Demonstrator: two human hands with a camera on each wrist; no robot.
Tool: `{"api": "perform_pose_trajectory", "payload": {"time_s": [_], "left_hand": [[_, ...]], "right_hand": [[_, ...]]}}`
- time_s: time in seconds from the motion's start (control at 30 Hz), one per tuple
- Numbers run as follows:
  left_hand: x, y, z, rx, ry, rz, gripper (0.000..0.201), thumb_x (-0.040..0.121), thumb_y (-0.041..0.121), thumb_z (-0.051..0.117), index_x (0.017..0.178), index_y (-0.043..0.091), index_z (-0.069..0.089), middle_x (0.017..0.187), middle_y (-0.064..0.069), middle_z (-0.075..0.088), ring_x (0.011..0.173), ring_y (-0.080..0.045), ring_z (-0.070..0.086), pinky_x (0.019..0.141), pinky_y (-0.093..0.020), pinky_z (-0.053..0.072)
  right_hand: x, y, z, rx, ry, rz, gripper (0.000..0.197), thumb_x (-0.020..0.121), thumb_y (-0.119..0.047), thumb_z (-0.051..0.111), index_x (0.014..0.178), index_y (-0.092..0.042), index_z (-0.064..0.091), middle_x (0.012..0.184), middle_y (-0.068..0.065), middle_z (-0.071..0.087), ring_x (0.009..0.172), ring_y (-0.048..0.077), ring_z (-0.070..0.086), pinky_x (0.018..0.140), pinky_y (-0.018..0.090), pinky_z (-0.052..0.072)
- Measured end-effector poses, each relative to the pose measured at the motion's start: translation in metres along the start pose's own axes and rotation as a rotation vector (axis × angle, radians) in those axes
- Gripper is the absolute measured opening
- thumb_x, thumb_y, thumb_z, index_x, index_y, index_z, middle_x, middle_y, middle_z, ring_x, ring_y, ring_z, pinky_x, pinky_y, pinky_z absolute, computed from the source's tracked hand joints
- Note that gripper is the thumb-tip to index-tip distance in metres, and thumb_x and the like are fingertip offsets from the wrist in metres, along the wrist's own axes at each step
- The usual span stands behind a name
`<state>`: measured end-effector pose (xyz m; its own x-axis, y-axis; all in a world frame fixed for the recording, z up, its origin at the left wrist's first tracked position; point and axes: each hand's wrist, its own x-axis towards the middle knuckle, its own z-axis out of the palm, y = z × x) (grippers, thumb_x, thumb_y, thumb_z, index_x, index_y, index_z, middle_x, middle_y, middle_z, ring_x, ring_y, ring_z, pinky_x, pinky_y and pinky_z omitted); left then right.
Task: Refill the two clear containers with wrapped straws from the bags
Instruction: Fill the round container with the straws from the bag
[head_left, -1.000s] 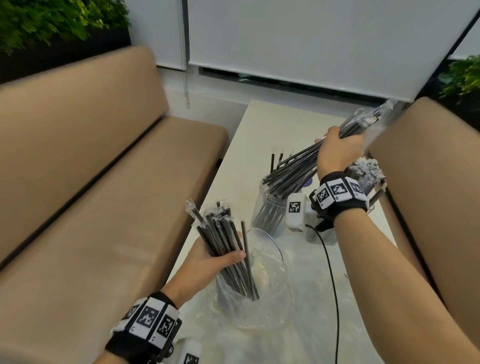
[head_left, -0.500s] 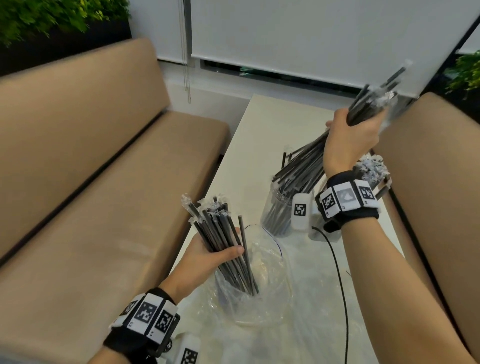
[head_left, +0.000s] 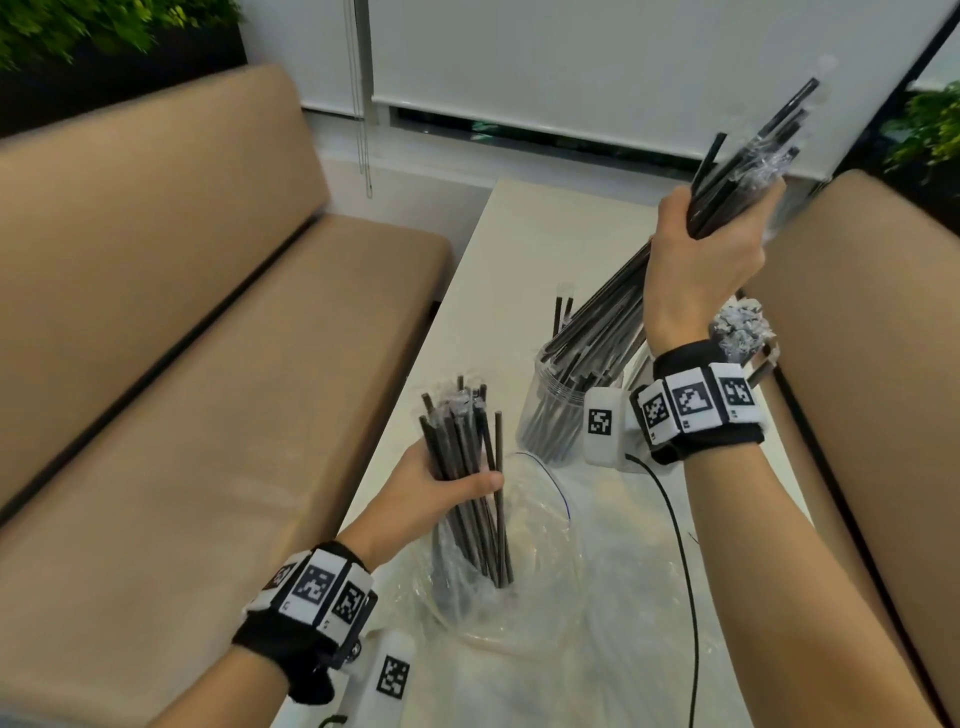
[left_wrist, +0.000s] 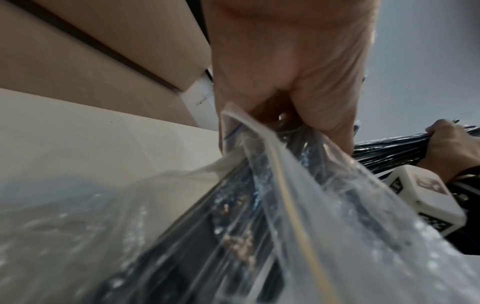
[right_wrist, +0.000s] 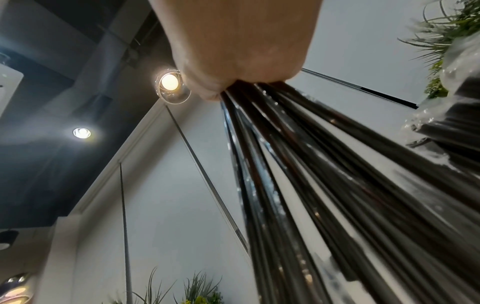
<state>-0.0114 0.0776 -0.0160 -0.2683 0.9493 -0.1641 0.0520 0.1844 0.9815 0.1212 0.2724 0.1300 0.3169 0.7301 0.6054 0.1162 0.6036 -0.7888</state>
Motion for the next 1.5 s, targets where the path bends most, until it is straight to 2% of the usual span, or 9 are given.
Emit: {"api": "perform_pose_trajectory", "payload": {"time_s": [0.2, 0.33, 0.47, 0.57, 0.73, 0.87, 1.0, 1.17, 1.5], "left_hand": [[0.032, -0.013, 0.011, 0.038, -0.19, -0.241, 0.022, 0.085, 0.021, 0.076, 0.104, 0.016, 0.066, 0.104, -0.003, 0.074, 0.096, -0.015, 0.069, 0.081, -0.023, 0.053], [0.041, -0.027, 0.019, 0.162, -0.227, -0.338, 0.018, 0.088, 0.025, 0.073, 0.102, 0.016, 0.065, 0.11, -0.012, 0.073, 0.092, -0.021, 0.068, 0.082, -0.026, 0.054], [0.042, -0.02, 0.006, 0.56, -0.149, -0.453, 0.058, 0.085, 0.056, 0.065, 0.113, 0.006, 0.057, 0.096, -0.013, 0.064, 0.084, -0.023, 0.062, 0.071, -0.031, 0.049], [0.055, 0.007, -0.011, 0.709, 0.073, -0.208, 0.079, 0.085, 0.052, 0.068, 0.143, 0.006, 0.04, 0.137, -0.017, 0.054, 0.12, -0.03, 0.057, 0.095, -0.037, 0.049], [0.081, 0.069, 0.003, 0.571, 0.108, 0.277, 0.067, 0.085, 0.043, 0.072, 0.141, 0.02, 0.042, 0.135, -0.003, 0.053, 0.112, -0.014, 0.055, 0.089, -0.024, 0.04], [0.104, 0.079, 0.034, 0.458, -0.096, 0.298, 0.113, 0.072, 0.041, 0.084, 0.154, 0.028, 0.009, 0.157, -0.006, 0.02, 0.145, -0.018, 0.024, 0.117, -0.036, 0.026], [0.125, 0.069, 0.051, 0.328, -0.181, 0.329, 0.121, 0.065, 0.027, 0.092, 0.152, 0.031, 0.008, 0.156, -0.005, 0.013, 0.141, -0.01, 0.015, 0.116, -0.034, 0.02], [0.14, 0.06, 0.059, 0.232, -0.282, 0.255, 0.122, 0.068, 0.017, 0.09, 0.151, 0.038, 0.003, 0.126, 0.003, 0.045, 0.121, -0.015, 0.051, 0.107, -0.046, 0.046], [0.149, 0.049, 0.066, 0.316, -0.217, 0.242, 0.102, 0.073, 0.032, 0.086, 0.153, 0.025, 0.023, 0.147, 0.005, 0.039, 0.131, -0.011, 0.041, 0.114, -0.035, 0.034]], "right_hand": [[0.003, -0.004, -0.001, -0.012, -0.029, 0.061, 0.041, 0.088, -0.007, 0.059, 0.127, -0.003, 0.047, 0.071, -0.015, 0.053, 0.054, -0.007, 0.055, 0.058, 0.014, 0.05], [0.001, -0.009, -0.007, 0.011, -0.039, 0.045, 0.052, 0.092, -0.002, 0.057, 0.139, 0.01, 0.036, 0.104, 0.017, 0.067, 0.096, 0.002, 0.049, 0.059, -0.008, 0.035], [0.006, -0.007, -0.009, 0.036, -0.036, 0.118, 0.06, 0.091, -0.008, 0.055, 0.144, 0.001, 0.03, 0.085, 0.017, 0.071, 0.053, 0.007, 0.064, 0.056, 0.009, 0.051], [0.008, -0.002, -0.011, 0.026, -0.053, 0.127, 0.051, 0.09, -0.009, 0.055, 0.136, -0.014, 0.034, 0.082, 0.022, 0.072, 0.05, 0.016, 0.067, 0.056, 0.023, 0.057], [0.006, -0.005, -0.011, 0.025, -0.032, 0.097, 0.039, 0.088, -0.007, 0.057, 0.113, -0.028, 0.035, 0.07, 0.011, 0.066, 0.052, 0.033, 0.067, 0.053, 0.039, 0.059], [0.008, -0.001, -0.008, 0.021, -0.05, 0.069, 0.035, 0.087, -0.008, 0.057, 0.115, -0.021, 0.04, 0.067, 0.005, 0.063, 0.051, 0.035, 0.066, 0.051, 0.039, 0.058], [0.011, 0.003, -0.007, -0.003, -0.052, 0.012, 0.035, 0.085, -0.007, 0.058, 0.111, -0.023, 0.041, 0.065, 0.0, 0.06, 0.052, 0.018, 0.066, 0.053, 0.034, 0.057], [0.014, 0.01, -0.004, -0.034, -0.057, -0.017, 0.035, 0.086, -0.003, 0.058, 0.104, -0.026, 0.04, 0.062, -0.014, 0.05, 0.046, -0.004, 0.05, 0.051, 0.011, 0.044], [0.028, 0.047, 0.006, -0.209, -0.089, -0.059, 0.044, 0.089, -0.005, 0.051, 0.131, 0.001, 0.04, 0.064, -0.01, 0.047, 0.056, 0.021, 0.056, 0.055, 0.041, 0.051]]}}
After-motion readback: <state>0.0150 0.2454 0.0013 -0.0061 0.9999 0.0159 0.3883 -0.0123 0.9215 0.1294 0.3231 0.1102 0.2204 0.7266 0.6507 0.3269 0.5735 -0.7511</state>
